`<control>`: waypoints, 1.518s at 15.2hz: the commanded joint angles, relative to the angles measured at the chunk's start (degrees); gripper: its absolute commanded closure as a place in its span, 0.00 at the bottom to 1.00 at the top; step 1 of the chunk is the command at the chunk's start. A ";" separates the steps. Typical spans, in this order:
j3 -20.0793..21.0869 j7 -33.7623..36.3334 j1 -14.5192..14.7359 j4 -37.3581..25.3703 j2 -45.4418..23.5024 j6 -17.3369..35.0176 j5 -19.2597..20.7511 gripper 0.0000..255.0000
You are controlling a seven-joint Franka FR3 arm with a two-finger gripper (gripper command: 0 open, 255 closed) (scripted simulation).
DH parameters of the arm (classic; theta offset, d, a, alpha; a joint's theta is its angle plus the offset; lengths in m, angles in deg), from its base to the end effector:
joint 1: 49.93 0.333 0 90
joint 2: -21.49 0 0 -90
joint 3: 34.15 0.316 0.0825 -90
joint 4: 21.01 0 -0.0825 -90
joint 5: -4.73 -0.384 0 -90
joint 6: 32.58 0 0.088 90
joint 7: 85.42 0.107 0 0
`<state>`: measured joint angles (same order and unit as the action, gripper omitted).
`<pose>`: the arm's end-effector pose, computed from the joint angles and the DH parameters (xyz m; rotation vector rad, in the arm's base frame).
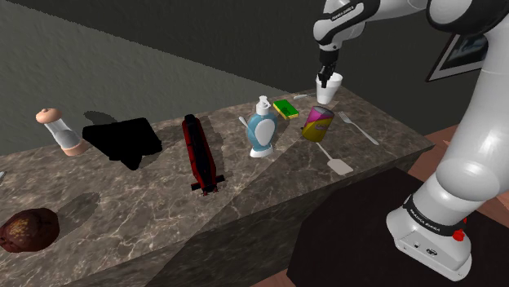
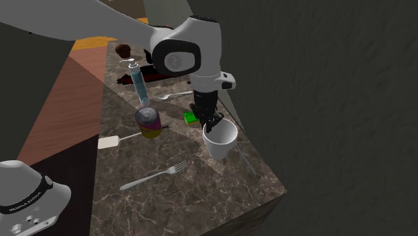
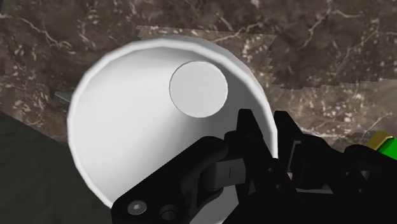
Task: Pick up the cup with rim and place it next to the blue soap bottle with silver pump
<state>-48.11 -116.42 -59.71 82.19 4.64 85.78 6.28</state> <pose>0.5789 -0.2452 0.3862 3.0581 0.2285 -0.0951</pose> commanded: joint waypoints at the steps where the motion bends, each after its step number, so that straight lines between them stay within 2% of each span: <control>1: -0.03 -0.02 0.04 -0.96 0.47 -1.40 0.09 1.00; 23: -0.31 -0.70 0.13 -13.77 3.62 -17.27 0.64 1.00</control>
<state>-48.40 -116.99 -59.52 69.45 8.42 69.38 6.96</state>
